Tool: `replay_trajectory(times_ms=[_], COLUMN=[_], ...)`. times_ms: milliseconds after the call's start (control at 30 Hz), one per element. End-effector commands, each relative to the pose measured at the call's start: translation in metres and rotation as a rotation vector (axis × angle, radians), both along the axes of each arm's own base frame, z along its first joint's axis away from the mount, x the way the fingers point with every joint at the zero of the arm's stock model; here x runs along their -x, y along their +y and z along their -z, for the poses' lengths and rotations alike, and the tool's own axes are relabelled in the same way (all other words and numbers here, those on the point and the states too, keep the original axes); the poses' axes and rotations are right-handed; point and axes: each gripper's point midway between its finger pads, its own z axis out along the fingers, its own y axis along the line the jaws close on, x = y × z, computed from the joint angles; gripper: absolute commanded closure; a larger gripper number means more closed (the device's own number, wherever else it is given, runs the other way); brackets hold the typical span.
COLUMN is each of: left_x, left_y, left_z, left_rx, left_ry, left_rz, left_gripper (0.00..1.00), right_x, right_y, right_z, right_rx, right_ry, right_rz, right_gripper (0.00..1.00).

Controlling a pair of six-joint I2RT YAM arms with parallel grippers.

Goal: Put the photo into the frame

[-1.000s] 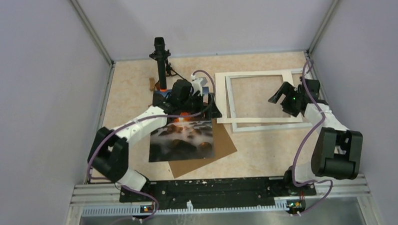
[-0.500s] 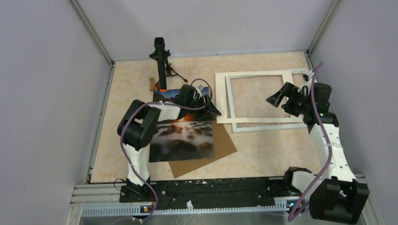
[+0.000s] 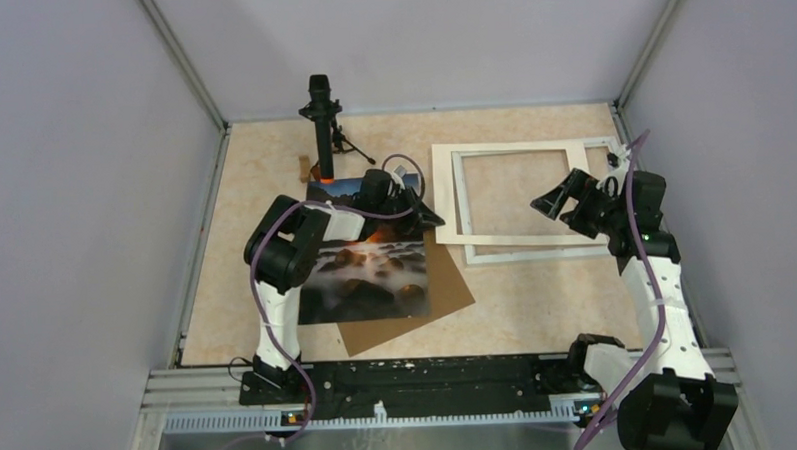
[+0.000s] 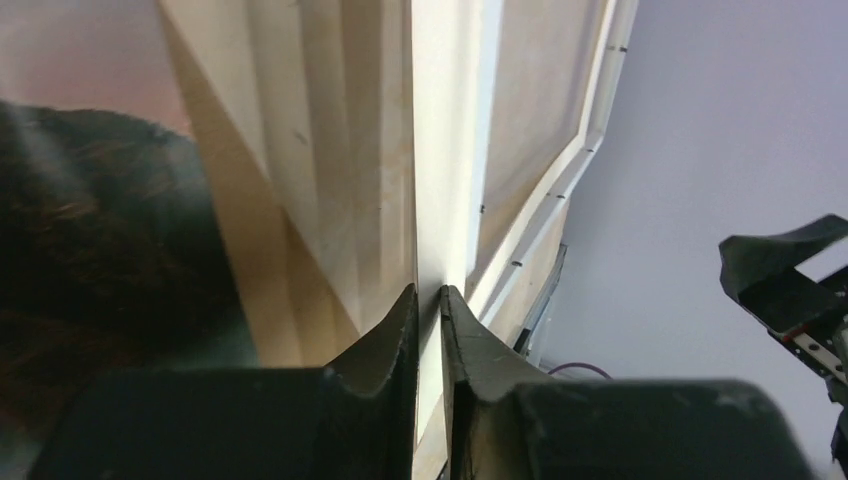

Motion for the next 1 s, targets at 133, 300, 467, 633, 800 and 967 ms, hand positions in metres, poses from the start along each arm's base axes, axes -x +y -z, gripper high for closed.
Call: replay_trajectory(times_ms=[133, 300, 467, 633, 800, 967], left_x=[-0.004, 0.007, 0.023, 0.033, 0.035, 0.026], left_y=[-0.013, -0.020, -0.037, -0.061, -0.074, -0.085], left_z=[-0.054, -0.077, -0.091, -0.088, -0.083, -0.070], left_rx=[0.128, 0.154, 0.154, 0.178, 0.163, 0.149], left_ry=[-0.109, -0.135, -0.157, -0.115, -0.098, -0.093], left_rz=[0.012, -0.028, -0.049, 0.006, 0.027, 0.038], left_gripper=[1.00, 1.00, 1.00, 1.00, 1.00, 1.00], right_x=[-0.001, -0.002, -0.004, -0.004, -0.003, -0.003], right_y=[0.003, 0.003, 0.002, 0.003, 0.002, 0.003], right_z=[-0.014, -0.013, -0.013, -0.012, -0.011, -0.011], right_rx=[-0.005, -0.006, -0.007, -0.007, -0.002, -0.004], right_ry=[-0.048, -0.052, -0.052, -0.050, -0.043, -0.044], right_rz=[-0.012, -0.007, -0.003, -0.006, -0.007, -0.009], right_gripper=[0.09, 0.09, 0.09, 0.09, 0.09, 0.09])
